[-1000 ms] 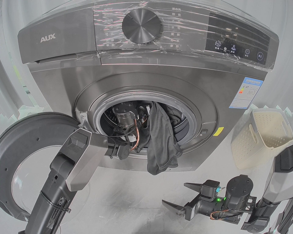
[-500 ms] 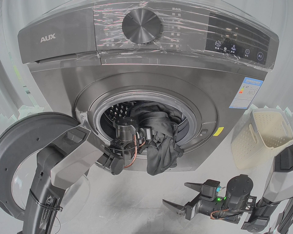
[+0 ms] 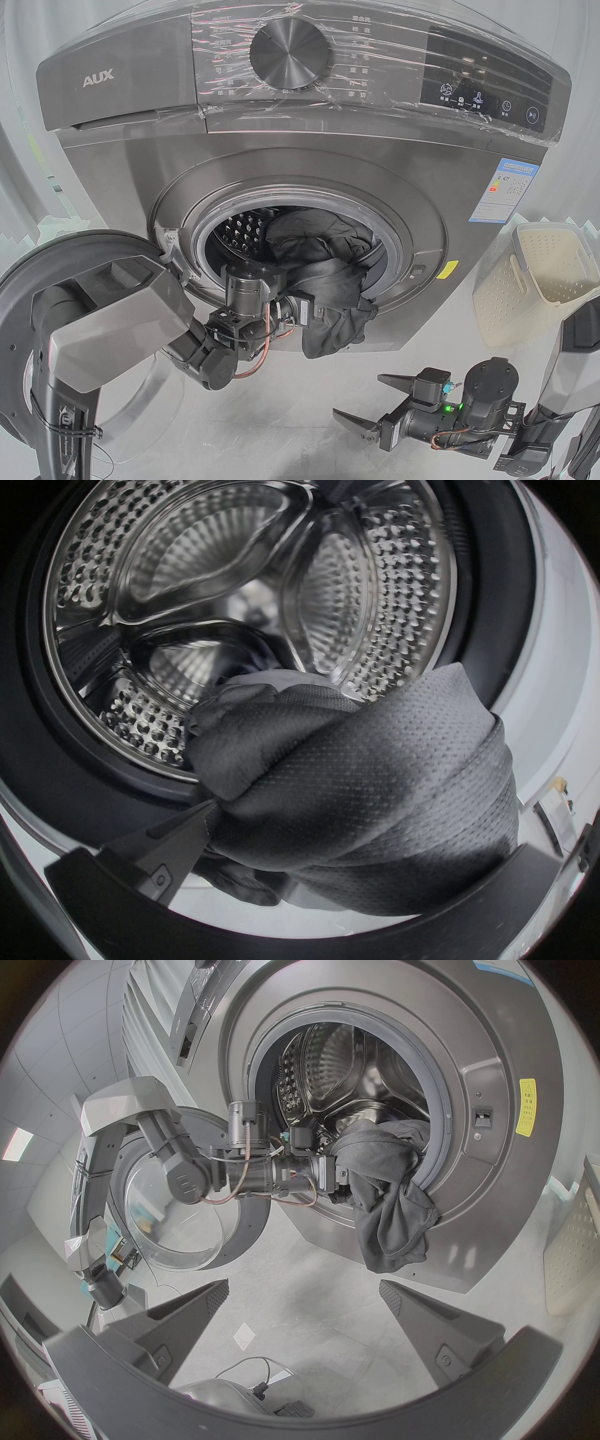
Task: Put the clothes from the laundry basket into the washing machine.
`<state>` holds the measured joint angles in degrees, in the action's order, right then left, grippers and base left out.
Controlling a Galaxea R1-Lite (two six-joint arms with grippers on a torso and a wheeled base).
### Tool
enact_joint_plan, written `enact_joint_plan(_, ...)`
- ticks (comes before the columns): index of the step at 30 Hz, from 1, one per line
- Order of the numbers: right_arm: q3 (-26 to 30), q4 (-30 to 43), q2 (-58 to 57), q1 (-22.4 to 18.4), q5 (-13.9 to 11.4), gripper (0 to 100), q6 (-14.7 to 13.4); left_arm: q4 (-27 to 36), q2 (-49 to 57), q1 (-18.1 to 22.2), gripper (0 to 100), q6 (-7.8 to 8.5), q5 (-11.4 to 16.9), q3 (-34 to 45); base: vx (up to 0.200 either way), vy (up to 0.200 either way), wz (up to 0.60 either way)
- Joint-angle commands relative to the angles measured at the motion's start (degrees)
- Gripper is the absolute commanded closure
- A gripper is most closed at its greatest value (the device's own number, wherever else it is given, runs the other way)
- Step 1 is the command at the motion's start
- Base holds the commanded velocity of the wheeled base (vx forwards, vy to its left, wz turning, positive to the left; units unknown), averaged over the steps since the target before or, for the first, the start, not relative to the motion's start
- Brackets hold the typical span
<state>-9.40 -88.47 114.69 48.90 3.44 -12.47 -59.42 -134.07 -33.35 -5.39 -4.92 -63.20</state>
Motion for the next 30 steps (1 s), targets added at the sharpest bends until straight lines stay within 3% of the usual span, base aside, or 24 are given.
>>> enact_joint_plan(1, -0.01, -0.04, 0.01, 0.06, -0.01, 0, -0.01, -1.4, 2.85, -1.45, 0, 0.99, 2.64, 4.84, 0.0, 0.0, 0.0)
enact_joint_plan(12, -0.09, -0.04, 0.01, -0.03, -0.01, 0, -0.01, -4.04, 1.18, -2.15, 0, 0.47, 0.44, 2.82, 0.0, 0.0, 0.0)
enact_joint_plan(17, -0.18, -0.04, 0.01, -0.03, 0.08, 0, -0.01, -4.3, 1.53, -2.07, 0, 0.47, 1.06, 2.64, 0.0, 0.0, 0.0)
enact_joint_plan(22, -0.18, -0.04, 0.01, 0.06, -0.01, 0, -0.01, -5.01, 0.83, -1.89, 0, 0.73, 1.15, 2.11, 0.2, 0.0, 0.0)
enact_joint_plan(30, -0.09, -0.04, 0.01, 0.06, -0.01, 0, -0.01, -5.01, 0.39, -1.89, 0, 0.82, 1.15, 1.41, 0.0, 0.0, 0.0)
